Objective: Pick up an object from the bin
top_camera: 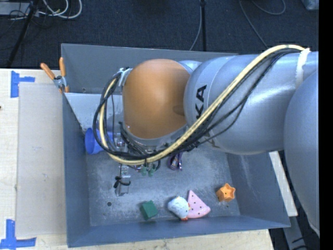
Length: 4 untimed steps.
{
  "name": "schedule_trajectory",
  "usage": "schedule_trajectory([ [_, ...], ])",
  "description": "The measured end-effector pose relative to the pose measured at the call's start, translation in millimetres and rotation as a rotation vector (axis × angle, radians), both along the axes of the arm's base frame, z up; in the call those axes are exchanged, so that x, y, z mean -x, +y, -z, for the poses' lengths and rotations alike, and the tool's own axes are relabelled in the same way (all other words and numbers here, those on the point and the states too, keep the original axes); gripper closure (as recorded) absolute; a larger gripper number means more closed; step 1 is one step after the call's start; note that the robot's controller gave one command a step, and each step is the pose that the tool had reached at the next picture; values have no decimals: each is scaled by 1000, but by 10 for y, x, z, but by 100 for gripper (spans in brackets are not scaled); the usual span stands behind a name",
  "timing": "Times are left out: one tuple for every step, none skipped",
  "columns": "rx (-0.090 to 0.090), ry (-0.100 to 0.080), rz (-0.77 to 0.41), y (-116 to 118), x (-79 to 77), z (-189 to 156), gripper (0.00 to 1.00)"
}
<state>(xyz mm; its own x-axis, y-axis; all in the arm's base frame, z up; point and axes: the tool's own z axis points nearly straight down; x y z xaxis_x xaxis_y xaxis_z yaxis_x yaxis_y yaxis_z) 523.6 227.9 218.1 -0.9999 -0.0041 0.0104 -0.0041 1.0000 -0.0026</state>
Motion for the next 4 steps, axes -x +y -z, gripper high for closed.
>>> schedule_trajectory([
  [-2, -8, 5, -13, -17, -47, 0],
  [-3, -7, 58, -349, 6, 359, 0],
  [6, 11, 65, -442, 116, 258, 0],
  [-6, -18, 94, -485, 155, 107, 0],
])
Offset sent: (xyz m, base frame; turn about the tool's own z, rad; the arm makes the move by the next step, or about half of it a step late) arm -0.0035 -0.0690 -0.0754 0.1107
